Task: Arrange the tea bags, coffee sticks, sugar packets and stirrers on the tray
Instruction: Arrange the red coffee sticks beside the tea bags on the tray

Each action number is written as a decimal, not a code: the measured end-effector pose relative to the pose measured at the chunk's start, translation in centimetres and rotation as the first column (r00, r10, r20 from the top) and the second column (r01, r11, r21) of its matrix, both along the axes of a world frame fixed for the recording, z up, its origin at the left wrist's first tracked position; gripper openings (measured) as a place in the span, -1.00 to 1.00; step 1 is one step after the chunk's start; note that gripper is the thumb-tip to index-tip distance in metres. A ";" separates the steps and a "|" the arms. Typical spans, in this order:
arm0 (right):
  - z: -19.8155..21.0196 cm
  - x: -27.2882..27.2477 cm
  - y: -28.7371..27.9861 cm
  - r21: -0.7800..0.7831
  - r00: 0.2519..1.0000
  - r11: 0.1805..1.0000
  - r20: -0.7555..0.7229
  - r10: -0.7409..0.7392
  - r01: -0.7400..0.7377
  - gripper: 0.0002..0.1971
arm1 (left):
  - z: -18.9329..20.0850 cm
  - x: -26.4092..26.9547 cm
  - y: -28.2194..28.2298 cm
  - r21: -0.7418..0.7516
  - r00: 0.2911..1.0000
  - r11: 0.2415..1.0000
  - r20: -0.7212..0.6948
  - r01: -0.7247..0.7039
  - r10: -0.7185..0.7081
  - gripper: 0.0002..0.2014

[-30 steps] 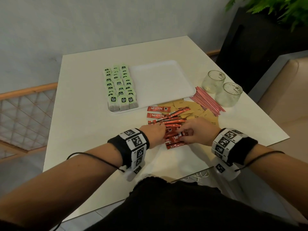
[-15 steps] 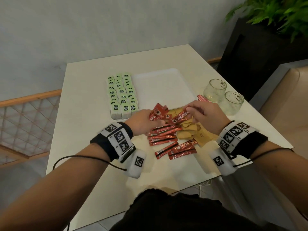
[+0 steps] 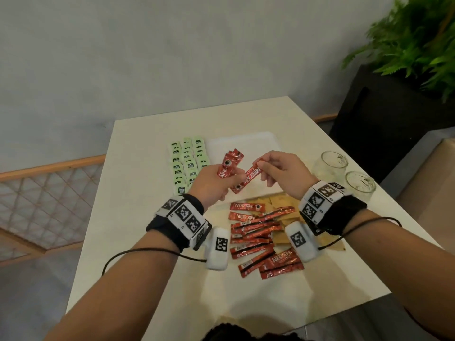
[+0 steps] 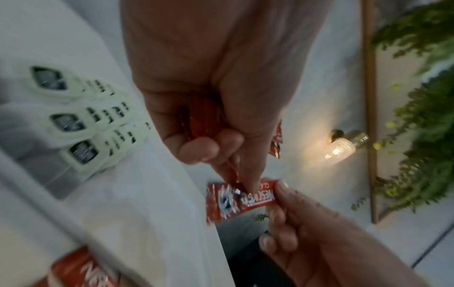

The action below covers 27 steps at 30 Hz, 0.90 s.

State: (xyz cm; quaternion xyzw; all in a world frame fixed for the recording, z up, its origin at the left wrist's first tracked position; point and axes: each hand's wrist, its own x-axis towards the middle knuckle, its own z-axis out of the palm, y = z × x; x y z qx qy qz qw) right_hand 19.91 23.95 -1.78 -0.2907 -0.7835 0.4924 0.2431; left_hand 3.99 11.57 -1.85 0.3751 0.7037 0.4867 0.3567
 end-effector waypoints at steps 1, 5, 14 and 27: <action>0.5 -0.7 0.3 0.034 1.000 0.999 -0.003 0.003 -0.003 -0.90 | 0.4 -0.3 0.3 -0.020 0.996 0.999 -0.079 0.031 -0.032 -0.84; 2.2 -3.6 0.8 0.078 0.998 0.997 -0.058 0.023 -0.018 -0.93 | 1.0 -1.3 1.4 -0.008 0.993 1.000 -0.120 -0.014 0.013 -0.89; 2.3 -7.8 2.9 0.056 0.995 0.996 0.073 0.061 -0.065 -0.84 | 1.2 -2.4 3.1 0.138 0.930 0.946 0.271 -0.292 0.248 -0.84; 3.8 -11.9 8.7 0.065 0.944 0.978 0.281 0.175 -0.200 -0.73 | 1.8 -7.5 6.4 0.106 0.929 0.944 0.241 -0.313 0.281 -0.85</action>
